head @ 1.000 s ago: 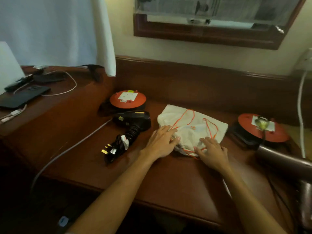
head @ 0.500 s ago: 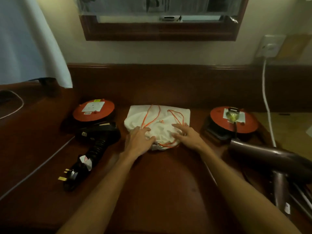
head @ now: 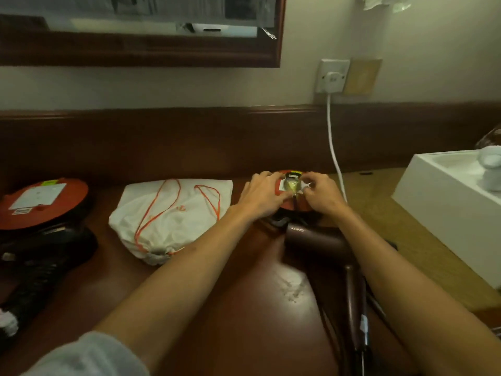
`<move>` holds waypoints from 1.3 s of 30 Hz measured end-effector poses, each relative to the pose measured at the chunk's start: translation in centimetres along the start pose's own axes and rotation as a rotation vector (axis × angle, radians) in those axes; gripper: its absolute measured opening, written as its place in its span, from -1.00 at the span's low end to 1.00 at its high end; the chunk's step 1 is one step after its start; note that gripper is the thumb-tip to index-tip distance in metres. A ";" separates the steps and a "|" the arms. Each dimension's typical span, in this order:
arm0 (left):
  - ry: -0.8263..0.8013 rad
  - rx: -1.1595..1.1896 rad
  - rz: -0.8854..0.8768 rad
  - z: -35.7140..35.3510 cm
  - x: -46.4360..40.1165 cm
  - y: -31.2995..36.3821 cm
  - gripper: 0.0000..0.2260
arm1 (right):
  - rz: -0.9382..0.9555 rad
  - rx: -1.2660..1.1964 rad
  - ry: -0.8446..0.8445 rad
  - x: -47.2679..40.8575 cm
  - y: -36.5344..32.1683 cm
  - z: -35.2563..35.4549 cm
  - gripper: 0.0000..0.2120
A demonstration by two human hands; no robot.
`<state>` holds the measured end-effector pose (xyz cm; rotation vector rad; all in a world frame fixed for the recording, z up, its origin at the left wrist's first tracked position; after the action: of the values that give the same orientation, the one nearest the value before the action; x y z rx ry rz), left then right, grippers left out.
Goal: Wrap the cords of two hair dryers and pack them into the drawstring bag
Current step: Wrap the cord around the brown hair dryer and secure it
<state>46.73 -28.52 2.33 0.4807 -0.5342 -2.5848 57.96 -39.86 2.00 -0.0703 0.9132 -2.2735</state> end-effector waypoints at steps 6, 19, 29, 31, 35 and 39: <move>-0.092 0.056 0.050 -4.8 -3.2 -0.8 -0.36 | 0.044 0.340 -0.174 -3.6 2.2 -1.3 -0.63; -0.140 0.195 -0.094 -5.0 -3.1 -2.9 -0.20 | -0.019 0.164 -0.209 -5.9 0.7 -1.4 -0.43; -0.230 0.054 -0.044 -5.6 -3.4 -4.2 -0.14 | -0.019 0.483 -0.241 -6.4 -1.5 -1.8 -0.41; -0.227 0.025 -0.046 -5.6 -3.6 -4.2 -0.13 | -0.015 0.507 -0.267 -6.4 -1.9 -1.5 -0.45; -0.261 0.066 -0.030 -5.8 -3.5 -4.3 -0.12 | -0.046 0.454 -0.272 -6.1 -2.8 -0.9 -0.51; -0.189 0.292 -0.022 -5.1 -2.8 -3.8 -0.12 | -0.117 0.195 -0.245 -6.1 -3.2 0.9 -0.45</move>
<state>49.88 -25.46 -3.13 0.3369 -0.9849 -2.5994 61.08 -34.97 5.87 -0.3149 0.5710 -2.3849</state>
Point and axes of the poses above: each hand's wrist, its own x-axis away from the middle knuckle, its own z-axis out of the back of the hand, y = z × x, the point moved 7 cm from there along -x, towards the middle knuckle, and after that the axes turned 4 degrees about y, right-handed, at the moved point
